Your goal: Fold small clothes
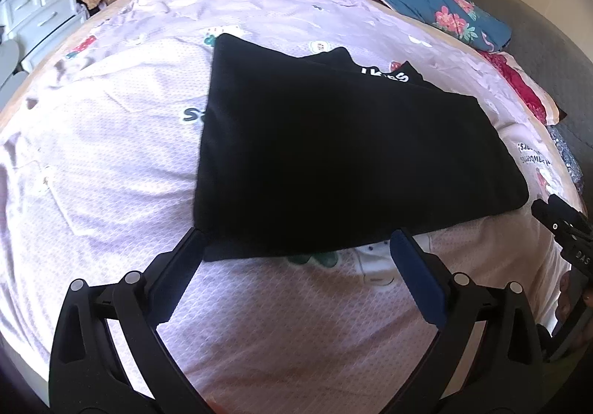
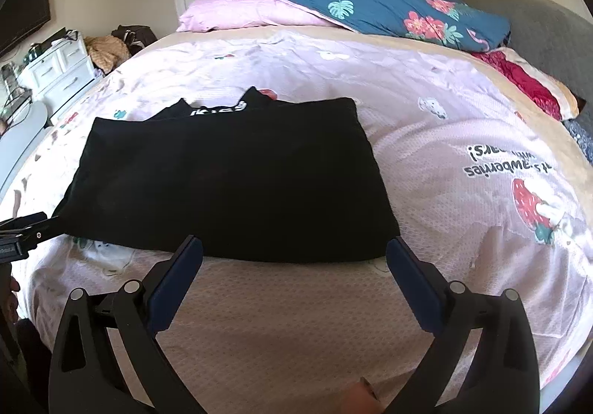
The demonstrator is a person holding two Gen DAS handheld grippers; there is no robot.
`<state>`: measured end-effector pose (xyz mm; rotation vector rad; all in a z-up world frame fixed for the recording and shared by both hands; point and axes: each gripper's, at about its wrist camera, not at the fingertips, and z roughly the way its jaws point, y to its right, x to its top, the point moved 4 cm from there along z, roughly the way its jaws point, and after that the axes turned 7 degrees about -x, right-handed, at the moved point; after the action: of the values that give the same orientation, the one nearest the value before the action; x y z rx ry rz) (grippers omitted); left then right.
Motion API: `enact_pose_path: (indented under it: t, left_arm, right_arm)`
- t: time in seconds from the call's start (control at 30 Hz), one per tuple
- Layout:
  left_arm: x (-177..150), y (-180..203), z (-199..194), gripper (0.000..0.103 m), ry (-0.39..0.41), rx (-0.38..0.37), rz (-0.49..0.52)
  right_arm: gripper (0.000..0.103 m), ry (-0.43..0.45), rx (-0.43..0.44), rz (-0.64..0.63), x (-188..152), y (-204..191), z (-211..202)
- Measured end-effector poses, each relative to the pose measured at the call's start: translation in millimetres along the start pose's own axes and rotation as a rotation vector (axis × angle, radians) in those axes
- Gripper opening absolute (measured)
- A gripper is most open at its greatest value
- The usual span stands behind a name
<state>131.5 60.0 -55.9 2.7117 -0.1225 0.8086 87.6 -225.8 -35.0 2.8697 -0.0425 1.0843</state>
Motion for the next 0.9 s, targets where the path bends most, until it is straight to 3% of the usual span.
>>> enact_pose_path:
  t: [0.9]
  left_arm:
    - [-7, -74, -61, 0.094, 0.094, 0.034, -0.131]
  right_arm:
    - [0.099, 0.050, 0.116, -0.243, 12, -138, -35]
